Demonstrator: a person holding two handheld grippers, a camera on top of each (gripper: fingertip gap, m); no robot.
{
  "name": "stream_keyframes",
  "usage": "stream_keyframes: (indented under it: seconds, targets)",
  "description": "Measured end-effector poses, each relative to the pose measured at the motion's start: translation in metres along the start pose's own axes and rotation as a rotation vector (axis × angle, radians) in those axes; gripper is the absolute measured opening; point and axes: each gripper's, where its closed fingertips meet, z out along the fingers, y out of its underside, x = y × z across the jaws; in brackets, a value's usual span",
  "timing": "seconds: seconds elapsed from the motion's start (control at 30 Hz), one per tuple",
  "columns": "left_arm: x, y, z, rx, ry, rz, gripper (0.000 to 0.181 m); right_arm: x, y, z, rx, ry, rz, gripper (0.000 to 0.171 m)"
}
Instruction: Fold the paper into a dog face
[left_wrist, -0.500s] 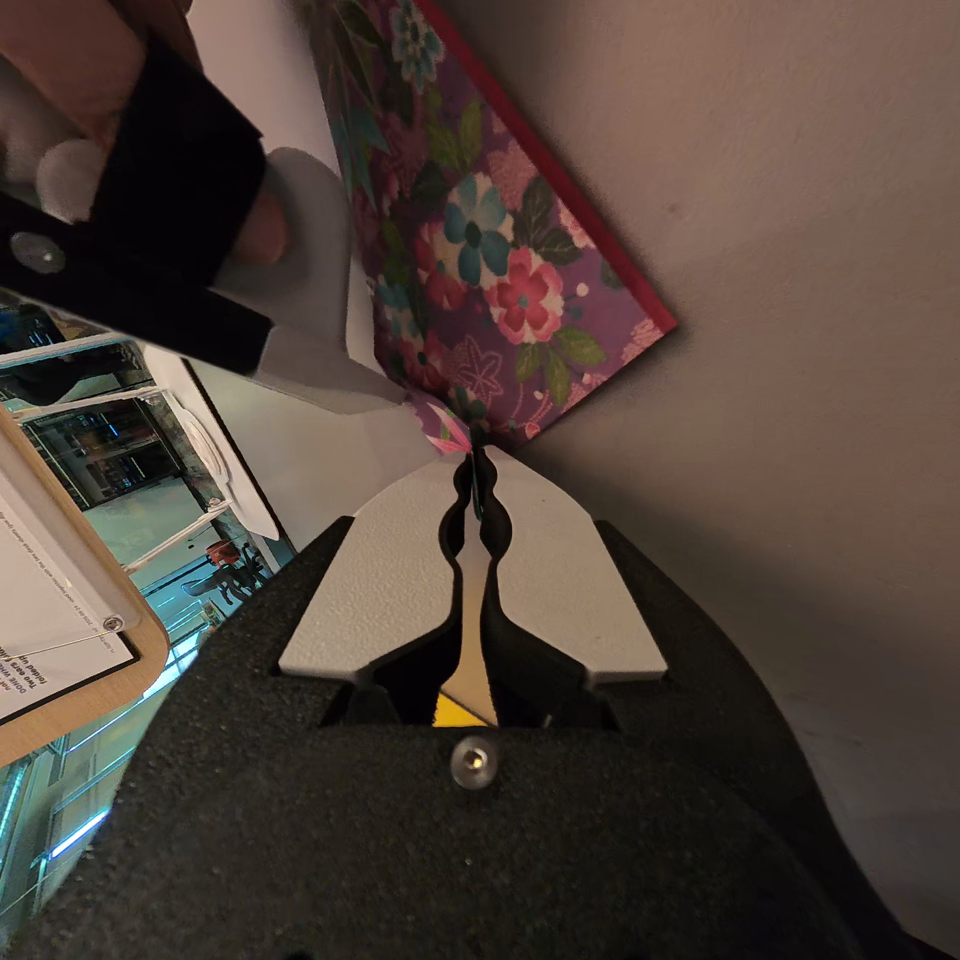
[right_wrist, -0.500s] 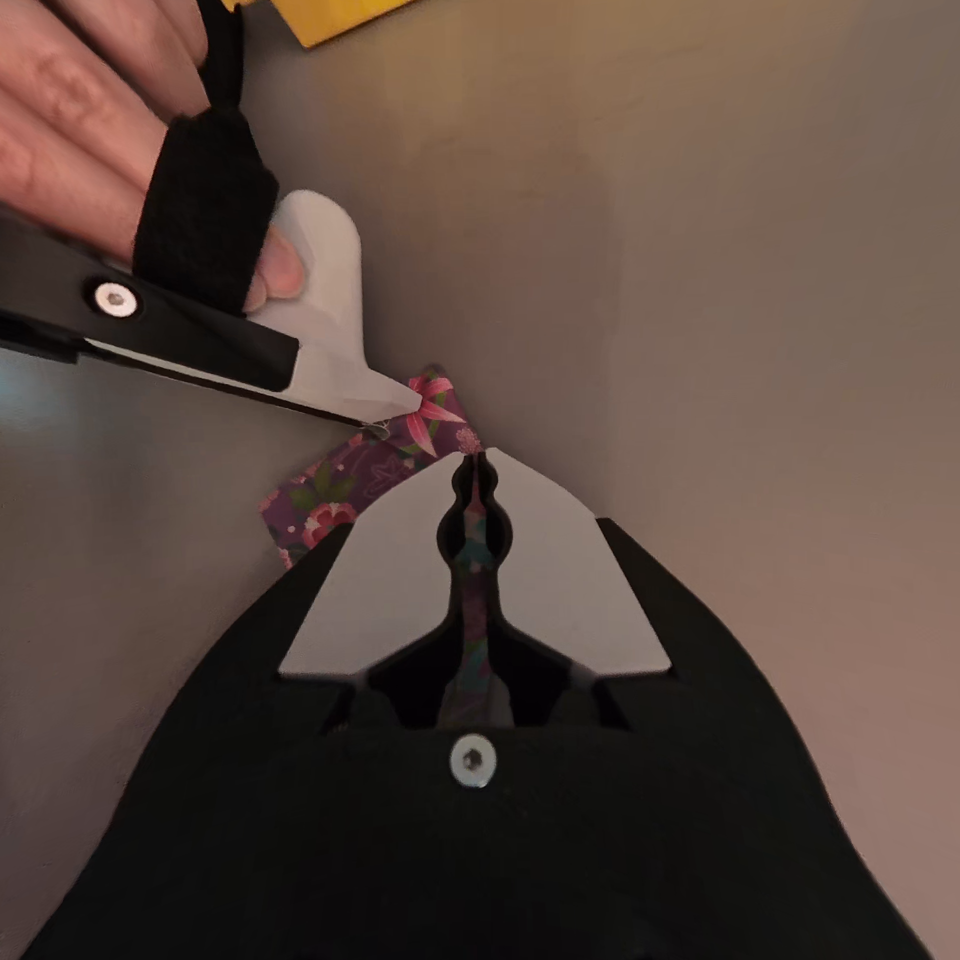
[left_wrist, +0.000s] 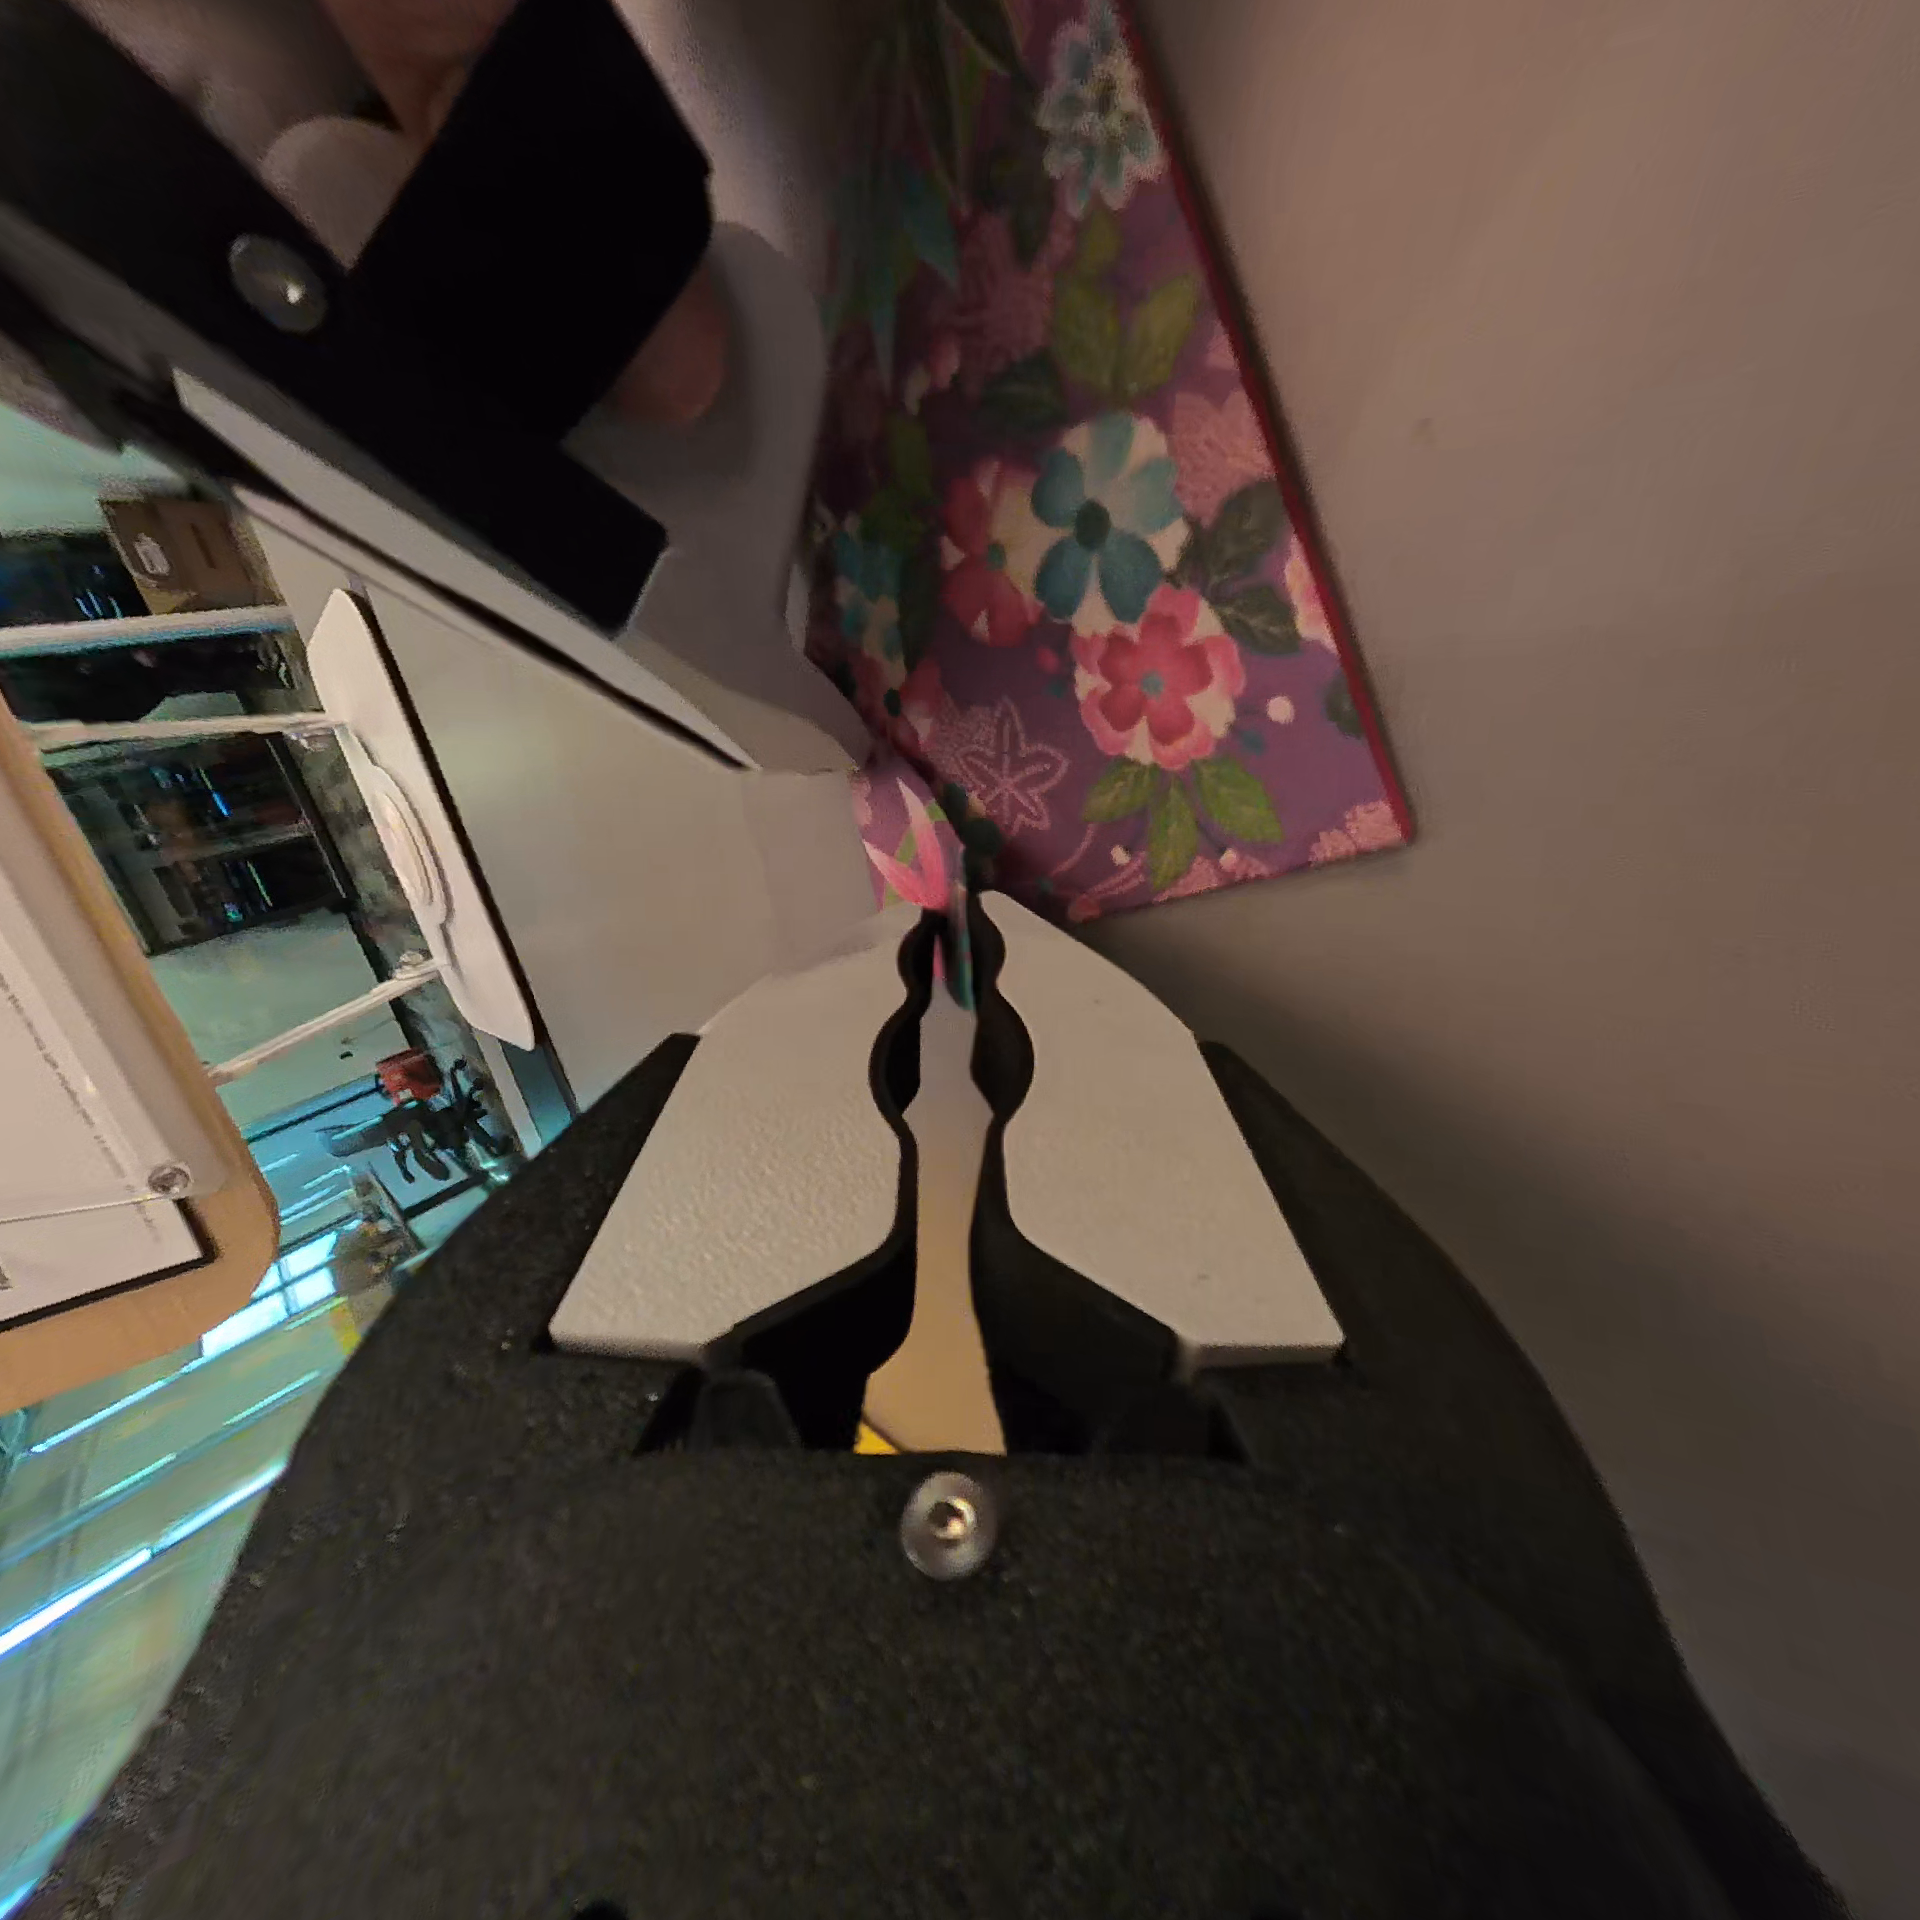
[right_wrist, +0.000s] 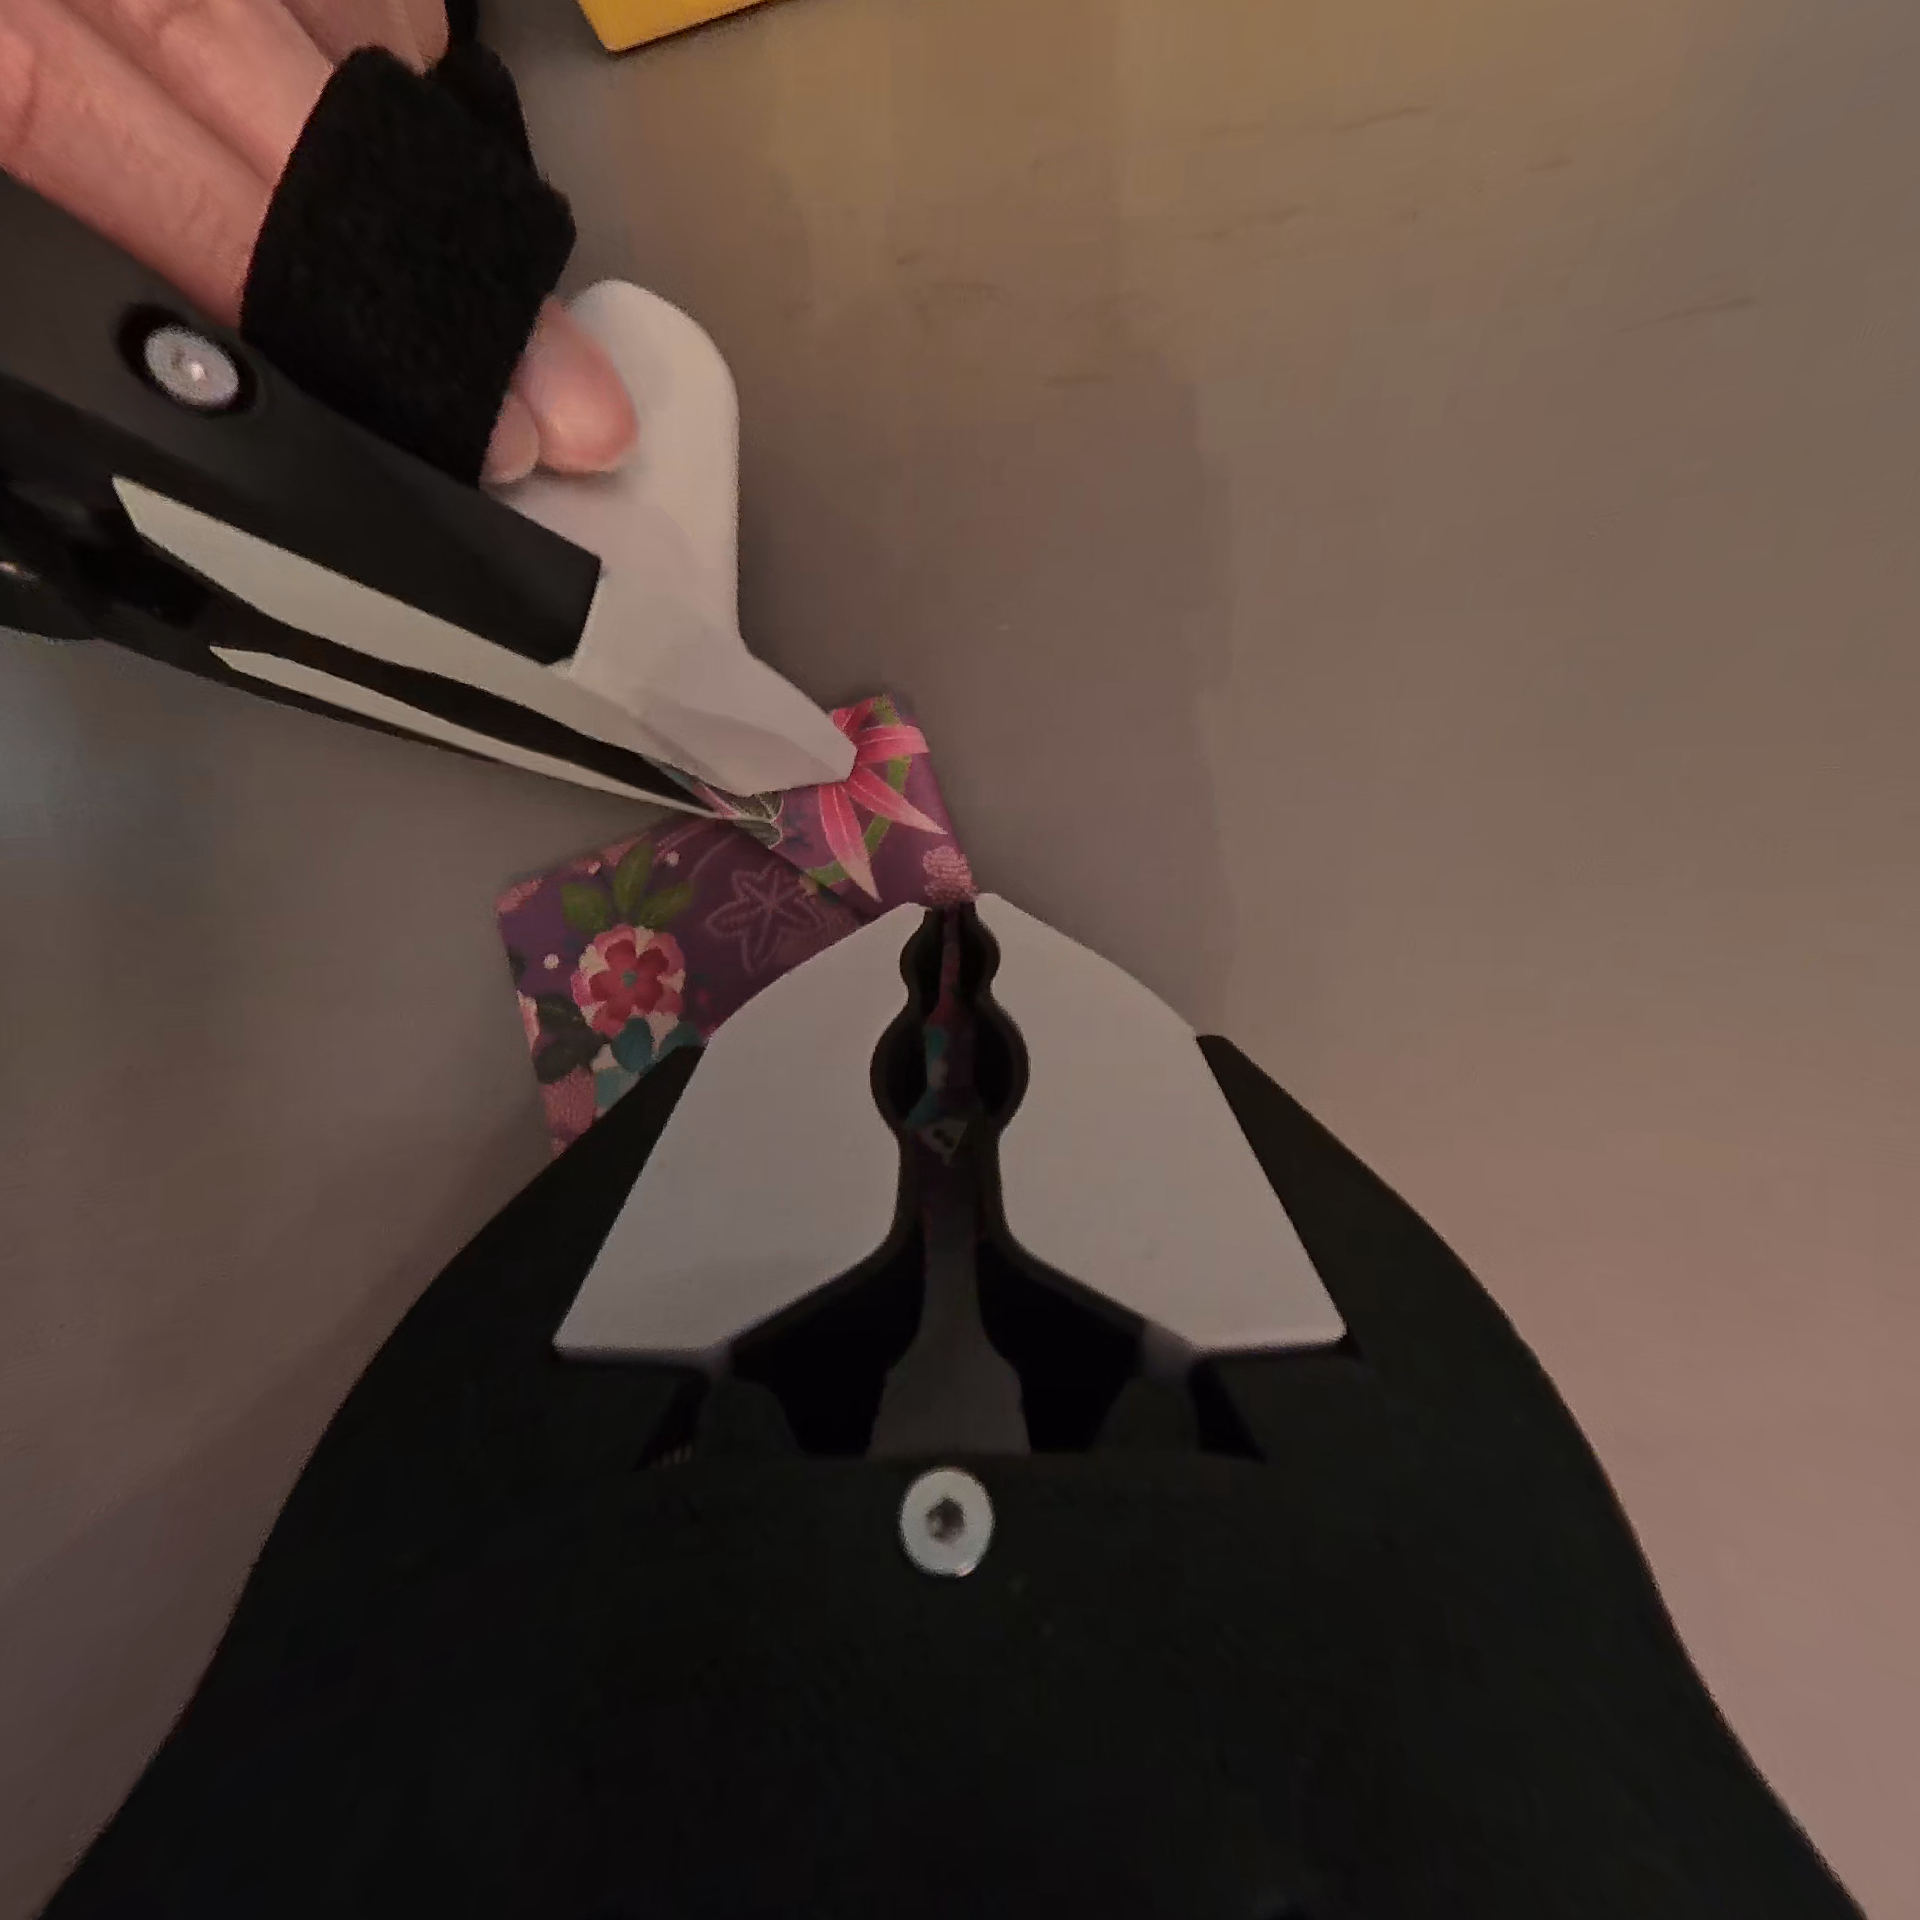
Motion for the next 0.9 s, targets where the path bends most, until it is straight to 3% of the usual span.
stream_keyframes:
  seconds: [0.03, 0.13, 0.27, 0.43, 0.57, 0.9]
  targets:
    - [-0.001, 0.001, -0.001, 0.001, -0.002, -0.018, 0.007, 0.000, 0.000, 0.000, 0.001, 0.007, -0.008, 0.006]
    - [-0.003, 0.006, -0.006, -0.005, 0.006, -0.076, 0.019, 0.000, 0.000, 0.000, -0.001, 0.022, -0.020, 0.006]
    - [-0.005, 0.014, -0.026, -0.001, -0.011, -0.193, 0.020, 0.000, 0.000, 0.000, -0.004, 0.038, -0.025, 0.006]
    - [0.016, -0.014, -0.051, 0.133, 0.072, -0.455, 0.001, 0.001, 0.000, 0.000, -0.004, 0.035, -0.004, 0.006]
    - [0.030, -0.033, -0.042, 0.114, 0.056, -0.444, 0.000, 0.001, 0.000, 0.000, -0.009, 0.041, -0.005, 0.006]
    - [0.026, -0.028, -0.021, 0.037, -0.046, -0.491, 0.000, 0.001, 0.000, 0.001, -0.029, 0.096, -0.061, 0.006]
